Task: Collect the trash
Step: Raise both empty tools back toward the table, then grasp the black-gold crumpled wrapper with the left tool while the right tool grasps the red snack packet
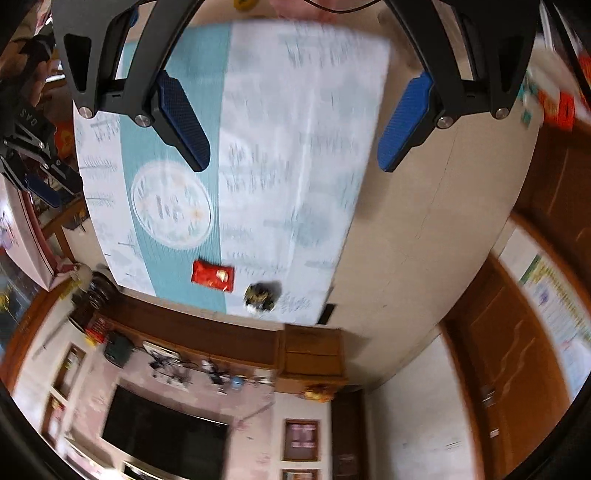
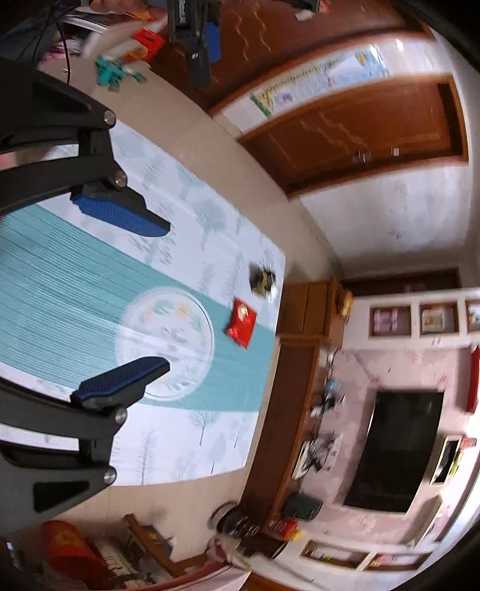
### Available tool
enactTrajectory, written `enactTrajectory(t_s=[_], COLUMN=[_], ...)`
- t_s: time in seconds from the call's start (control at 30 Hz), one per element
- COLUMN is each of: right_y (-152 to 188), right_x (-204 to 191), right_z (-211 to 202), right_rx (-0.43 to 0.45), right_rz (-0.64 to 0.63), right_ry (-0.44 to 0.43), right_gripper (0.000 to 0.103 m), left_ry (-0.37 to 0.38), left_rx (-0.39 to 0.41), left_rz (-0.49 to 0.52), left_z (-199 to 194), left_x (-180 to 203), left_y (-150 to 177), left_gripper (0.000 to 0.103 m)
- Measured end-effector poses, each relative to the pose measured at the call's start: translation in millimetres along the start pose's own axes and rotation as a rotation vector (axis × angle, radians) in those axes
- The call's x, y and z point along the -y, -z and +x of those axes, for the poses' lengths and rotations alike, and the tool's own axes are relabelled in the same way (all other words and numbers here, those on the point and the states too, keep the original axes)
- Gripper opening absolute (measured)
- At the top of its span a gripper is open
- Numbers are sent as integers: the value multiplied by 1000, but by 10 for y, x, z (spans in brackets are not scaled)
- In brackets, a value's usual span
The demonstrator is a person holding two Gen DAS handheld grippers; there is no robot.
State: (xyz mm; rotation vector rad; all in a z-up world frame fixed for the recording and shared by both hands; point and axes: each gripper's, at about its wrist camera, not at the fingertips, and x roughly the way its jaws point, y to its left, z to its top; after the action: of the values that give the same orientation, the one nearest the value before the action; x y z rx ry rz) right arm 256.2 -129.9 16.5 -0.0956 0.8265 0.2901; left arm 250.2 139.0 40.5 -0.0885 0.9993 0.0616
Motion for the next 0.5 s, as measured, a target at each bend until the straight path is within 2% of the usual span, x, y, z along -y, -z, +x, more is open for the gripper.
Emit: enactTrajectory(t_s=[0.17,0.27,0.5], right_y=[-447,-656,-810], right_x=[178,197,181], right_z=[758,1184,1876], right_rx=[-88,-121,-197], right_rz=[194,257,294], right_ry=[30,64,125], right_gripper=[67,67,67], left_ry=[63,84,112], left_rx=[-69,-85,-132], left_rz=[79,131,207], left_z=[843,1309,2195], left_x=[-102,-111,-26], left_y=[-859,-1279,-1867], left_gripper=[91,91,91])
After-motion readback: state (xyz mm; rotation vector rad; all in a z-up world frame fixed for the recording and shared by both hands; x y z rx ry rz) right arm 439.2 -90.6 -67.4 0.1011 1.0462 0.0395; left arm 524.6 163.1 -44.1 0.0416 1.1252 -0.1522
